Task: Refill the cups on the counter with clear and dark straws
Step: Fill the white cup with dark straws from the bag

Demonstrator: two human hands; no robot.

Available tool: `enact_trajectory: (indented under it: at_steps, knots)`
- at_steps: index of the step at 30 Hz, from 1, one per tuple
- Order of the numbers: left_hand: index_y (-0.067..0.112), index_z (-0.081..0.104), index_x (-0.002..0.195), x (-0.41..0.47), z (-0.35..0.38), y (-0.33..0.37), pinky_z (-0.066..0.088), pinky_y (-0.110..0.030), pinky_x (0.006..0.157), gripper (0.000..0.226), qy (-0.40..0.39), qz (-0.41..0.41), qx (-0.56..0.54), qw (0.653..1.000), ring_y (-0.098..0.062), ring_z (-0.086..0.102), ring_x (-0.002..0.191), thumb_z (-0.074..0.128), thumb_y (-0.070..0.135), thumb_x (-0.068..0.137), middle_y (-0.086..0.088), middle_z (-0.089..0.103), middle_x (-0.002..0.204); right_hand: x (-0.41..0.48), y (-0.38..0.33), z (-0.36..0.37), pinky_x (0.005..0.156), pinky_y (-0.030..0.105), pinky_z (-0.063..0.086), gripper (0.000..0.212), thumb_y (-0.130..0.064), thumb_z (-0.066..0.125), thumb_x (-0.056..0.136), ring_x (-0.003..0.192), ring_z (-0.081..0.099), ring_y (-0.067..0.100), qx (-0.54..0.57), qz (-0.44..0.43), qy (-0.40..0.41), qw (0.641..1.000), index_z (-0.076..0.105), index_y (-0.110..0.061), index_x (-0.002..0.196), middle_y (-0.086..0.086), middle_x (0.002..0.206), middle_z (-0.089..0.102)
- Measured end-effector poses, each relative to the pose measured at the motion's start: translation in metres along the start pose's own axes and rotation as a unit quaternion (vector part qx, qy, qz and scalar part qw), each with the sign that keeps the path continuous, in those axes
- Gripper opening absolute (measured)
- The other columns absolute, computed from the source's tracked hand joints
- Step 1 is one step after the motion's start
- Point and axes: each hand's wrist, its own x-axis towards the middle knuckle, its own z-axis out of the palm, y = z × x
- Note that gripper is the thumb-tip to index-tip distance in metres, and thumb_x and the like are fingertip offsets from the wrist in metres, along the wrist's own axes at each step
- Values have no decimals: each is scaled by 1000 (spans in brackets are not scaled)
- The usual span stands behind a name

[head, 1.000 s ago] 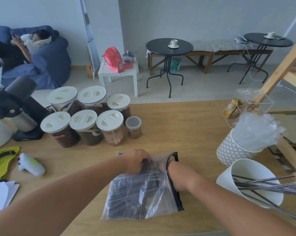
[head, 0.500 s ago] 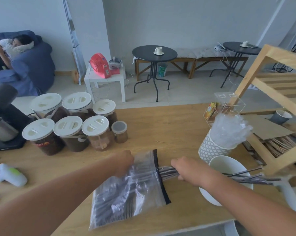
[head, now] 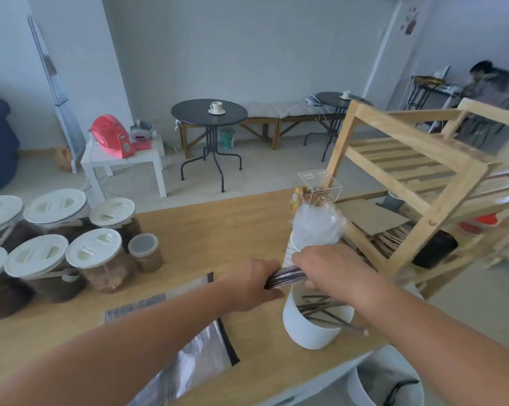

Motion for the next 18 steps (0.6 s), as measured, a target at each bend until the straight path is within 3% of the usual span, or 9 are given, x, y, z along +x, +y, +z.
enact_trajectory:
  at_steps: [3, 5, 7, 9, 12, 13, 15, 18]
  knots:
    - [31, 45, 78, 13, -3, 17, 34, -18, 50, 36, 12, 18, -48, 999, 0, 51, 60, 74, 48, 89, 11, 52, 70, -17, 20, -8, 70, 41, 52, 20, -25, 63, 97, 94, 67, 29, -26, 6, 57, 998, 60, -22, 117, 1, 105, 65]
    - [27, 50, 79, 21, -5, 26, 34, -18, 50, 36, 18, 15, -92, 995, -3, 47, 55, 75, 50, 88, 10, 51, 67, -23, 34, -10, 83, 43, 51, 34, -33, 63, 94, 107, 63, 27, -37, 6, 135, 990, 56, -26, 126, -3, 112, 62]
    - [25, 53, 79, 28, -7, 34, 38, -26, 55, 34, 41, 3, -145, 989, -11, 48, 57, 76, 48, 89, 8, 52, 64, -33, 49, -10, 98, 43, 48, 61, -49, 66, 90, 122, 55, 24, 8, 24, 225, 974, 49, -28, 145, -6, 129, 56]
    - [33, 52, 69, 35, -6, 43, 37, -24, 51, 34, 69, -12, -202, 977, -10, 46, 52, 76, 46, 89, 12, 51, 56, -46, 57, -10, 107, 37, 45, 86, -63, 69, 85, 132, 47, 17, 176, 52, 304, 935, 37, -30, 157, -10, 141, 45]
    - [37, 57, 71, 42, -1, 63, 38, -10, 48, 29, 99, 7, -296, 950, 2, 53, 46, 79, 42, 88, 17, 59, 52, -55, 50, -8, 102, 22, 45, 101, -74, 78, 74, 129, 49, -7, 475, 113, 308, 816, 30, -43, 157, -27, 139, 46]
    - [35, 59, 74, 45, 3, 73, 40, -8, 49, 26, 108, 27, -329, 938, 6, 55, 48, 80, 36, 89, 19, 61, 54, -56, 48, -5, 99, 24, 50, 98, -75, 80, 70, 123, 56, -7, 522, 127, 295, 791, 37, -44, 152, -28, 134, 54]
    - [29, 65, 83, 48, 12, 87, 47, -11, 59, 16, 121, 64, -389, 911, 6, 61, 60, 77, 22, 91, 20, 66, 63, -51, 40, 3, 90, 22, 56, 72, -74, 80, 67, 106, 68, -3, 540, 133, 298, 776, 57, -42, 128, -20, 113, 72]
    - [22, 70, 98, 53, 29, 104, 55, -39, 81, 10, 103, 77, -454, 882, -17, 69, 87, 72, 17, 90, 6, 74, 86, -44, 36, 18, 66, 7, 47, 35, -62, 81, 75, 77, 70, -2, 514, 148, 359, 765, 68, -33, 90, -20, 85, 74]
